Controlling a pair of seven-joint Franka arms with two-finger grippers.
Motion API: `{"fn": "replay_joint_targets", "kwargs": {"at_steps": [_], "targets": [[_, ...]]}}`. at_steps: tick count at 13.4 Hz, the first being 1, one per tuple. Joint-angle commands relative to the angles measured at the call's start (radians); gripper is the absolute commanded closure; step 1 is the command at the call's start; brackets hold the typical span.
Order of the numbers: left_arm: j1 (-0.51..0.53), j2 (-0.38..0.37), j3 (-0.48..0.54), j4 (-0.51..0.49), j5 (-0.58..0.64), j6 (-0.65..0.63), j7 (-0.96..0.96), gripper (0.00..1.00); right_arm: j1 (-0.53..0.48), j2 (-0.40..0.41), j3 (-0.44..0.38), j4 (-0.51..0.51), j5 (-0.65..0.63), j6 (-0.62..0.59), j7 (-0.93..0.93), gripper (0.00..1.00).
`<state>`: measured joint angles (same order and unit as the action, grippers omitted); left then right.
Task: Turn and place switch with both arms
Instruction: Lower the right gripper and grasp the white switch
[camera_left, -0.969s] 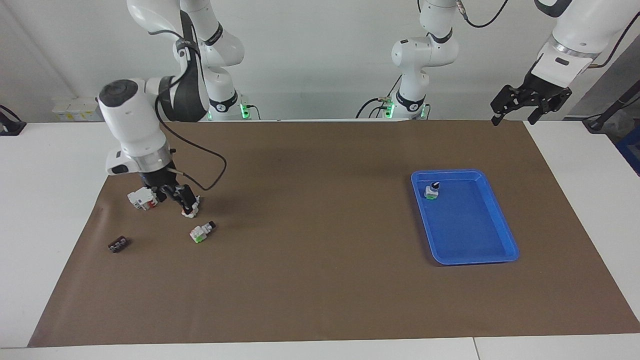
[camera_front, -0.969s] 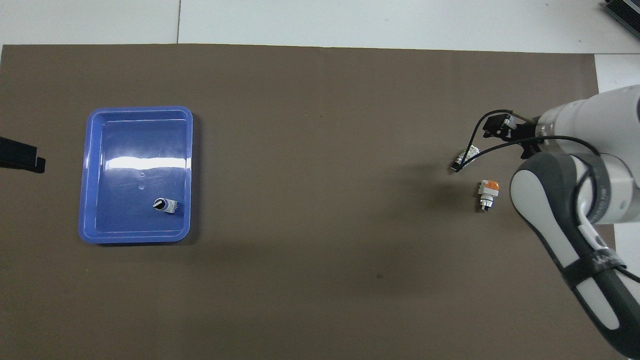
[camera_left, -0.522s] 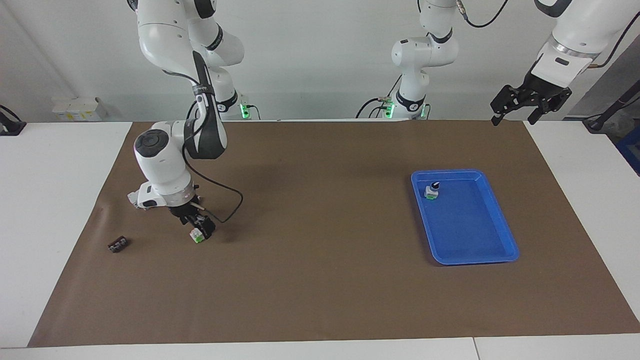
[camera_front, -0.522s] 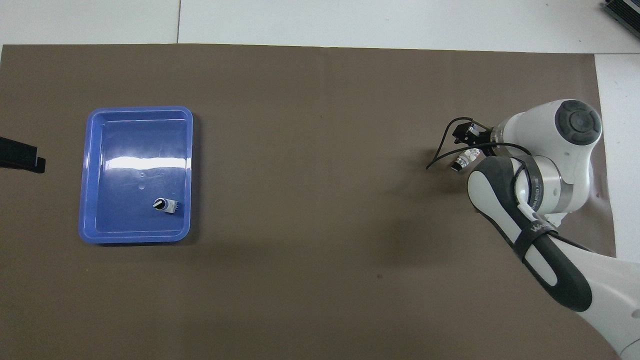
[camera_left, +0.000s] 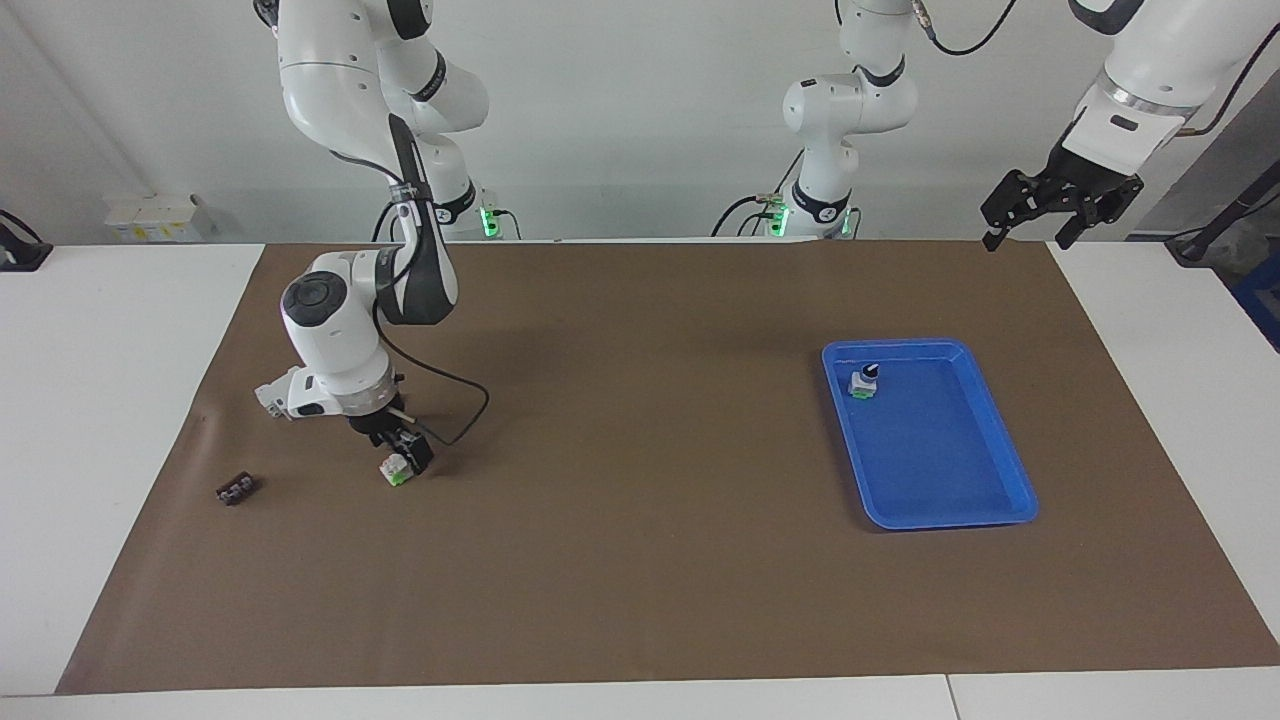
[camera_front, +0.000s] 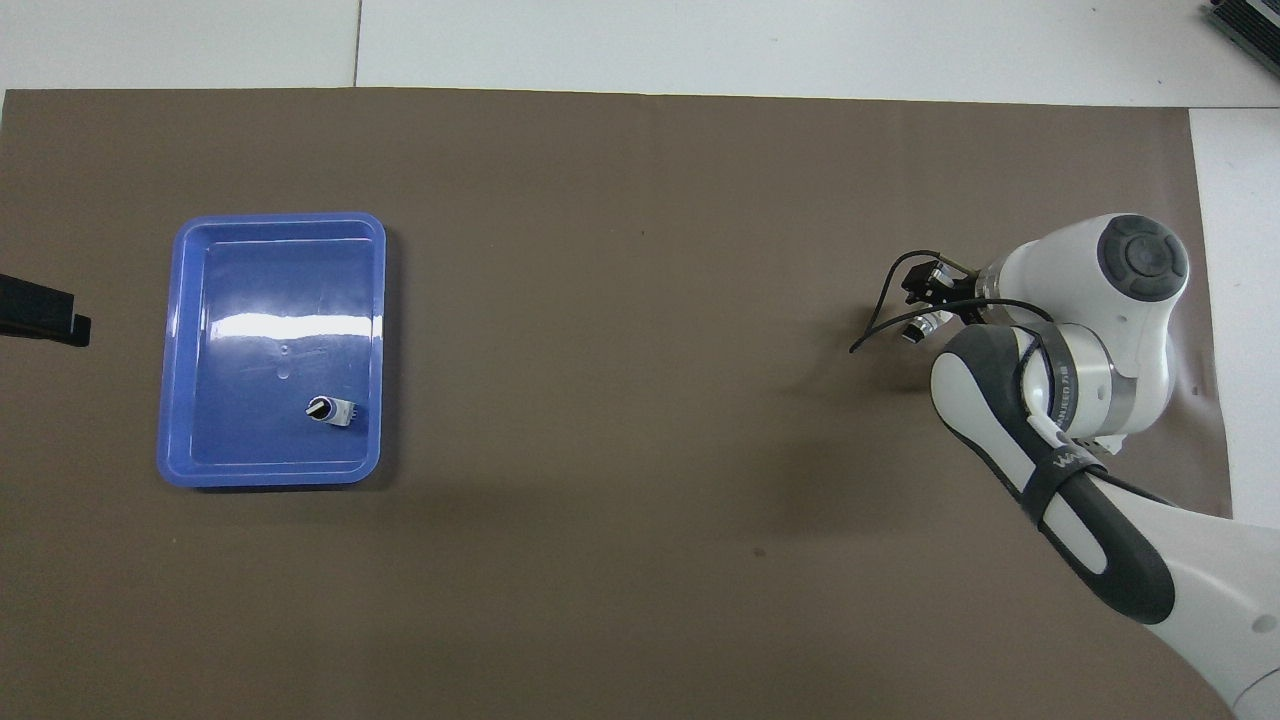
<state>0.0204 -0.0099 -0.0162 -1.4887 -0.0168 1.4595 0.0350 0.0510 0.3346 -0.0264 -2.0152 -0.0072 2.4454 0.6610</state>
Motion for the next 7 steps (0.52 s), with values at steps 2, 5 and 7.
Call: {"fn": "replay_joint_targets", "kwargs": {"at_steps": [2,5,7], "targets": [[0.003,-0.027,-0.005,-0.031,0.021,0.001,-0.009,0.0,-0.014,0.02,0.008,-0.004,-0.01,0.038,0.066,0.23],[0.004,-0.027,-0.004,-0.031,0.021,0.001,-0.009,0.0,-0.014,0.027,0.01,-0.002,-0.005,0.04,0.069,0.99],[0.004,-0.027,-0.005,-0.031,0.021,0.001,-0.009,0.0,-0.014,0.027,0.01,0.016,-0.004,0.018,0.068,1.0]]}}
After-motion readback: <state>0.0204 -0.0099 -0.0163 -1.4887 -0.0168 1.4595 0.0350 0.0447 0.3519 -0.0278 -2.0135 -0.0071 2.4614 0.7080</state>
